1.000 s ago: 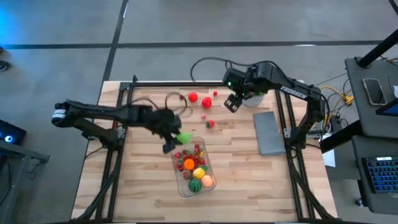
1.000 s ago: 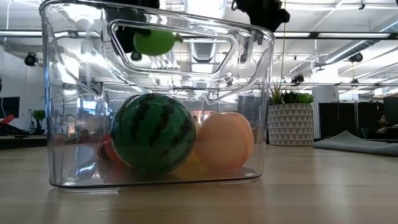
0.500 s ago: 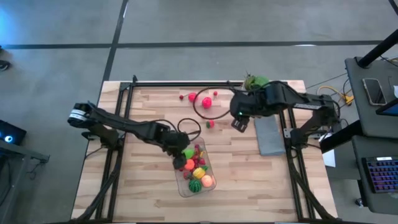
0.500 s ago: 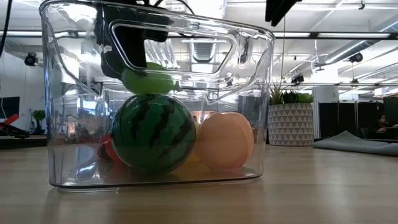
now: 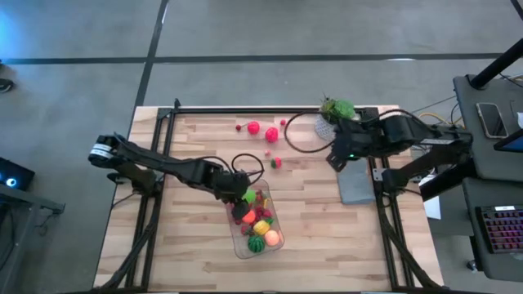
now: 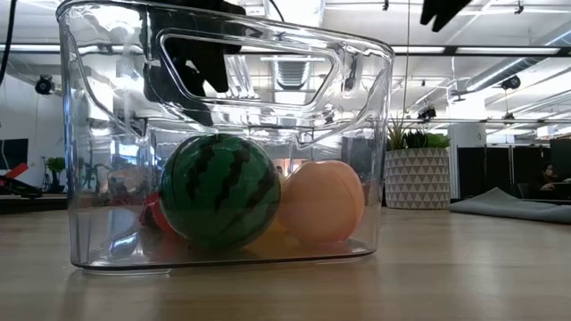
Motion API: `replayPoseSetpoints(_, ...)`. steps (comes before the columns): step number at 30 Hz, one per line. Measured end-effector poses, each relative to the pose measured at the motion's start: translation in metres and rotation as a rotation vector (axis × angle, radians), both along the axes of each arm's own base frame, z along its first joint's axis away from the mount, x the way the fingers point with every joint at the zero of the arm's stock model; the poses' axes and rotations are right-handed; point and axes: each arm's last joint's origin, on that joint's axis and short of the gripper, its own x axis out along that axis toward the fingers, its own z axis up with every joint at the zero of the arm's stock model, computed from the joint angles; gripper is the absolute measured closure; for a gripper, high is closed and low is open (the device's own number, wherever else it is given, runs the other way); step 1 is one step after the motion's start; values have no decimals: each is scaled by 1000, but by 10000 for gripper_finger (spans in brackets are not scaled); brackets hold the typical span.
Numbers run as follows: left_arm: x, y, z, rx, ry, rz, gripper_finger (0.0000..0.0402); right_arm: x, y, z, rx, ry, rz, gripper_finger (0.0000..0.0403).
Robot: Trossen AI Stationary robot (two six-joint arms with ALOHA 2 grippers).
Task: Pick and placing Produce into tupperware
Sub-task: Put the red cherry into the transparent bin
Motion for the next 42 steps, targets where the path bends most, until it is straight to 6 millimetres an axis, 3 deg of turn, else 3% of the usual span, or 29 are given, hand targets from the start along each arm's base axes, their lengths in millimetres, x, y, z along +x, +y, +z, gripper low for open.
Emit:
replayPoseSetpoints(6,0,2,5,17,-11,17,145,-24,-4,-7,-23,-67,-68,179)
replayPoseSetpoints(11,0,13,35,170,-138,90,145,-30,-5,-12,-22,-85,-67,179)
replayPoseSetpoints(14,-5,25,52,231,-194,106,145,-31,-5,-15,-23,-74,-66,179)
replayPoseSetpoints(19,-13,59,63,221,-197,59,145,-28,-4,-21,-19,-55,-63,179)
replayPoseSetpoints(29,-39,170,37,535,130,-150,145,-14,-3,-24,-3,-162,-65,179)
replayPoseSetpoints(36,-60,248,6,543,288,-101,146,-9,-6,-23,-11,-235,-117,179)
replayPoseSetpoints(42,-55,277,-26,584,377,-212,146,-9,-16,-23,-33,-257,-207,179)
